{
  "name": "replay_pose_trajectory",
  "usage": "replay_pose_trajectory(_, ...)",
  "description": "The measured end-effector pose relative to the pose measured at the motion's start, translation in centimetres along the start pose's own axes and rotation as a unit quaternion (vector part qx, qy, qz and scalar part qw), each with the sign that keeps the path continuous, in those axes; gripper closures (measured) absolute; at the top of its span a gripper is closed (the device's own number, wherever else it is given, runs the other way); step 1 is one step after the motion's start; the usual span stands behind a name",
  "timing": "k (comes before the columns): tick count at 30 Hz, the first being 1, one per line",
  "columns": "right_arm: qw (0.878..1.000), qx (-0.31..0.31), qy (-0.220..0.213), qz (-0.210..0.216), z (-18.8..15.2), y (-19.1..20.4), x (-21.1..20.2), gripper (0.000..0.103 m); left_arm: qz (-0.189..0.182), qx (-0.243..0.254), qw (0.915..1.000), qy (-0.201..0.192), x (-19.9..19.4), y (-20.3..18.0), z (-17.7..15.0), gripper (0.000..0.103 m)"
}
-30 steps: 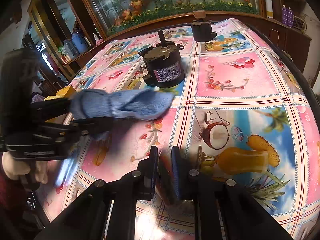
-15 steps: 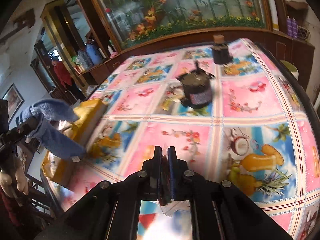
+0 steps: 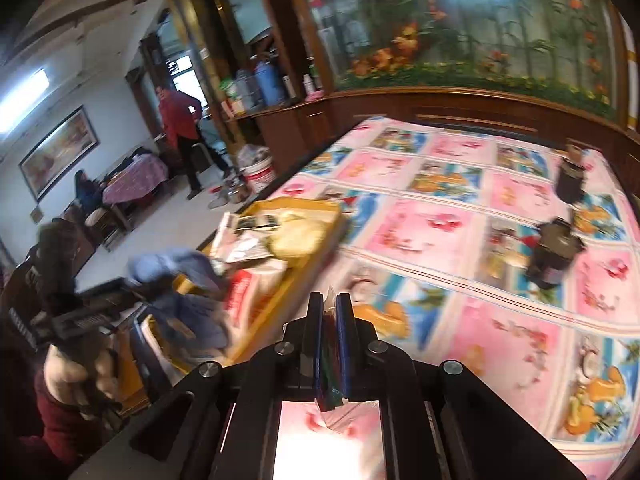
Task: Organize soft objects
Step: 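Carry the blue towel and coloured sticks into the tray and open both tools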
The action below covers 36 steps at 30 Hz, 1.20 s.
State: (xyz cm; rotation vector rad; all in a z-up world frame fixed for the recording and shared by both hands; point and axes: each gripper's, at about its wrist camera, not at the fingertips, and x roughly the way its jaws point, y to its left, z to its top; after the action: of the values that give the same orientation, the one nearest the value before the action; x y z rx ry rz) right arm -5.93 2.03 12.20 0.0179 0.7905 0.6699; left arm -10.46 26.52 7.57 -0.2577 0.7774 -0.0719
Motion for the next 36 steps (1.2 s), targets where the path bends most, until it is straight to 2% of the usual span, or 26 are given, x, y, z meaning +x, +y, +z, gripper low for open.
replay_pose_trajectory(2, 1.0, -0.013, 0.011, 0.02, 0.5, 2.2, 1.6, 0.096, 0.027, 0.002, 0.9992, 0.028, 1.4, 0.5, -0.9, 0.036)
replay_pose_trajectory(3, 0.999, -0.02, 0.019, 0.03, 0.7, 3.3, 2.5, 0.096, 0.033, 0.002, 0.999, 0.029, 1.4, 0.7, -1.3, 0.036)
replay_pose_trajectory(8, 0.993, -0.054, 0.062, 0.08, 0.8, 8.2, 7.7, 0.096, 0.012, -0.045, 0.9988, -0.012, -1.5, 1.7, -1.6, 0.03)
replay_pose_trajectory(10, 0.99, -0.075, 0.079, 0.092, 0.8, 10.0, 10.1, 0.095, 0.032, -0.054, 0.9976, -0.031, -2.9, 1.9, -1.3, 0.028)
replay_pose_trajectory(13, 0.987, -0.099, 0.102, 0.08, 0.2, 11.7, 13.0, 0.092, 0.082, -0.05, 0.9935, -0.061, -4.9, 2.1, -1.0, 0.021)
replay_pose_trajectory(14, 0.986, -0.096, 0.109, 0.081, 0.0, 11.7, 13.5, 0.089, 0.095, -0.047, 0.9917, -0.073, -5.7, 2.1, -0.9, 0.02)
replay_pose_trajectory(16, 0.985, -0.091, 0.114, 0.091, -0.1, 11.7, 13.8, 0.075, 0.119, -0.037, 0.9879, -0.093, -6.9, 2.0, -0.8, 0.02)
replay_pose_trajectory(20, 0.991, -0.072, 0.061, 0.093, 0.3, 10.6, 11.2, 0.061, 0.155, -0.009, 0.979, -0.132, -9.3, 1.1, -0.8, 0.02)
replay_pose_trajectory(22, 0.994, -0.061, 0.032, 0.09, 0.4, 9.8, 9.6, 0.043, 0.163, 0.0, 0.9746, -0.154, -10.7, 0.2, -1.0, 0.02)
replay_pose_trajectory(24, 0.995, -0.055, 0.007, 0.08, 0.4, 8.9, 8.1, 0.038, 0.174, 0.009, 0.9692, -0.174, -11.9, -0.9, -1.1, 0.02)
replay_pose_trajectory(27, 0.997, -0.045, -0.013, 0.068, 0.0, 7.2, 6.3, 0.038, 0.198, 0.028, 0.957, -0.21, -14.2, -2.7, -1.4, 0.017)
replay_pose_trajectory(30, 0.997, -0.019, -0.022, 0.069, -0.5, 5.1, 5.1, 0.036, 0.216, 0.037, 0.9454, -0.241, -15.9, -4.3, -1.2, 0.015)
replay_pose_trajectory(33, 0.997, 0.008, -0.02, 0.07, -1.1, 3.1, 4.7, 0.033, 0.234, 0.039, 0.9335, -0.269, -17.4, -5.5, -1.4, 0.008)
replay_pose_trajectory(34, 0.997, 0.015, -0.017, 0.07, -1.4, 2.6, 4.7, 0.033, 0.243, 0.04, 0.9284, -0.278, -17.8, -5.9, -1.6, 0.007)
replay_pose_trajectory(36, 0.997, 0.023, -0.012, 0.069, -2.1, 1.7, 4.5, 0.033, 0.27, 0.042, 0.9129, -0.303, -18.4, -6.7, -2.0, 0.0)
